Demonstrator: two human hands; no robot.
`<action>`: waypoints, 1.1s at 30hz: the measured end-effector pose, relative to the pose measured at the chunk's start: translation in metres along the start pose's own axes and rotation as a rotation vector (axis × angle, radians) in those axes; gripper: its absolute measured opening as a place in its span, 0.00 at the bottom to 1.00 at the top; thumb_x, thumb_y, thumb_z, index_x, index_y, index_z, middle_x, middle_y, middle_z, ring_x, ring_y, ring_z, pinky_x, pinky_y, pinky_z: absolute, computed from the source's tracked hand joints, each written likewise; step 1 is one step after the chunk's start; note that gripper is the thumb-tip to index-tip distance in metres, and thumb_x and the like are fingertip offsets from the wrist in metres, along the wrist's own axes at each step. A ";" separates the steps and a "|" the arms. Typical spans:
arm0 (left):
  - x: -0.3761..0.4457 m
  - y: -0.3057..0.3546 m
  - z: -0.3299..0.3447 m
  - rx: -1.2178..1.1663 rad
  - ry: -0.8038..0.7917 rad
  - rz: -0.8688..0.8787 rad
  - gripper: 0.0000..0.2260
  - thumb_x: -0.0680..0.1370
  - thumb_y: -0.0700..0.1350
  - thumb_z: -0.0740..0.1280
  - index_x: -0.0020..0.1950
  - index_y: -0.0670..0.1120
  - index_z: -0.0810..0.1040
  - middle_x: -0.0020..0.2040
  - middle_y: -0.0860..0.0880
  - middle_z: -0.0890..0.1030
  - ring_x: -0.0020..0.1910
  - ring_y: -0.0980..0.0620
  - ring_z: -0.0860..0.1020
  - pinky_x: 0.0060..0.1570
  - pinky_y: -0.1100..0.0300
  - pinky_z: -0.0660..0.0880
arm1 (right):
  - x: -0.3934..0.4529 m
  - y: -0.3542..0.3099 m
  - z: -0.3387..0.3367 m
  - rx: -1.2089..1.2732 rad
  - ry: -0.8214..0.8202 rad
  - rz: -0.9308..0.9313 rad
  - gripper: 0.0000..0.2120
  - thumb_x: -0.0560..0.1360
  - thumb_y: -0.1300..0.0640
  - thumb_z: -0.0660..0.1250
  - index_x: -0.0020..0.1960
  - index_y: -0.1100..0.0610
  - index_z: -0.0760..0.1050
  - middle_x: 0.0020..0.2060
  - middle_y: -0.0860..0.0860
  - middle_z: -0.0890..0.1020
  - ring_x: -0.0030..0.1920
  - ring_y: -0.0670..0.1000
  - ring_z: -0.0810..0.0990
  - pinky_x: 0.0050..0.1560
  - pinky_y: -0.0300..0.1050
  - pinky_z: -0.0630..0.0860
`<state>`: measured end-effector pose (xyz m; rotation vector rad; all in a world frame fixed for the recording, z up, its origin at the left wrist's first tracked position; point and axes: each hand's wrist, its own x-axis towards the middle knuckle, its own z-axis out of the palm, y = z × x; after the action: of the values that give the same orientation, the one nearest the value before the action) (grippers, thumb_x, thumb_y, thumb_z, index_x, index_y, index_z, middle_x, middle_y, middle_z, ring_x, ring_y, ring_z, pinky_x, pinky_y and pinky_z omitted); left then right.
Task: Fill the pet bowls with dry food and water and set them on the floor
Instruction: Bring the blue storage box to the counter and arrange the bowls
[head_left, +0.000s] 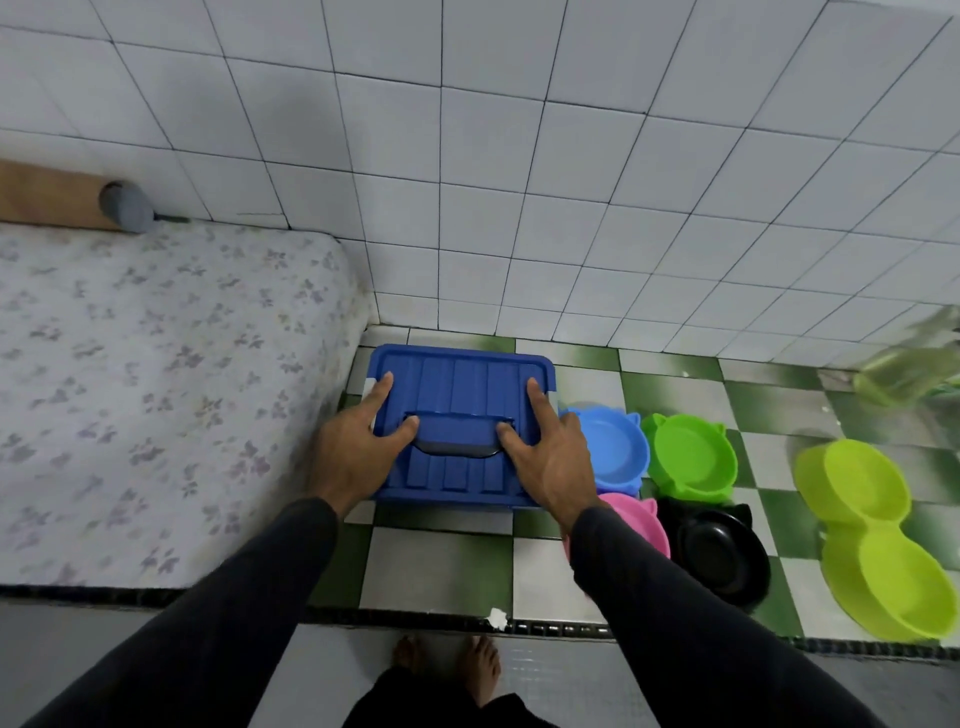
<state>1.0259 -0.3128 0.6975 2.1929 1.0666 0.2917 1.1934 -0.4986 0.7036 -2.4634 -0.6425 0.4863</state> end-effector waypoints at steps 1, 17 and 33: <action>0.006 -0.001 0.001 0.008 0.001 0.009 0.33 0.80 0.63 0.66 0.82 0.60 0.58 0.66 0.44 0.78 0.58 0.47 0.78 0.57 0.56 0.75 | 0.004 -0.001 0.000 -0.004 0.002 0.001 0.37 0.77 0.30 0.60 0.80 0.33 0.47 0.64 0.59 0.70 0.61 0.60 0.75 0.64 0.56 0.74; 0.070 -0.019 0.019 0.047 -0.019 0.032 0.34 0.79 0.67 0.62 0.83 0.62 0.53 0.62 0.44 0.79 0.57 0.47 0.78 0.55 0.53 0.77 | 0.057 -0.006 0.011 0.088 -0.011 -0.014 0.37 0.78 0.34 0.63 0.80 0.33 0.48 0.55 0.53 0.69 0.53 0.53 0.74 0.56 0.47 0.75; 0.080 -0.015 0.018 0.059 -0.049 0.023 0.34 0.80 0.66 0.62 0.83 0.62 0.53 0.62 0.45 0.74 0.59 0.47 0.74 0.57 0.56 0.72 | 0.069 -0.011 0.009 0.022 -0.035 -0.002 0.38 0.78 0.34 0.63 0.80 0.34 0.46 0.59 0.53 0.69 0.52 0.53 0.74 0.55 0.49 0.77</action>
<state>1.0766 -0.2535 0.6673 2.2546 1.0355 0.2181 1.2423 -0.4502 0.6893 -2.4382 -0.6500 0.5346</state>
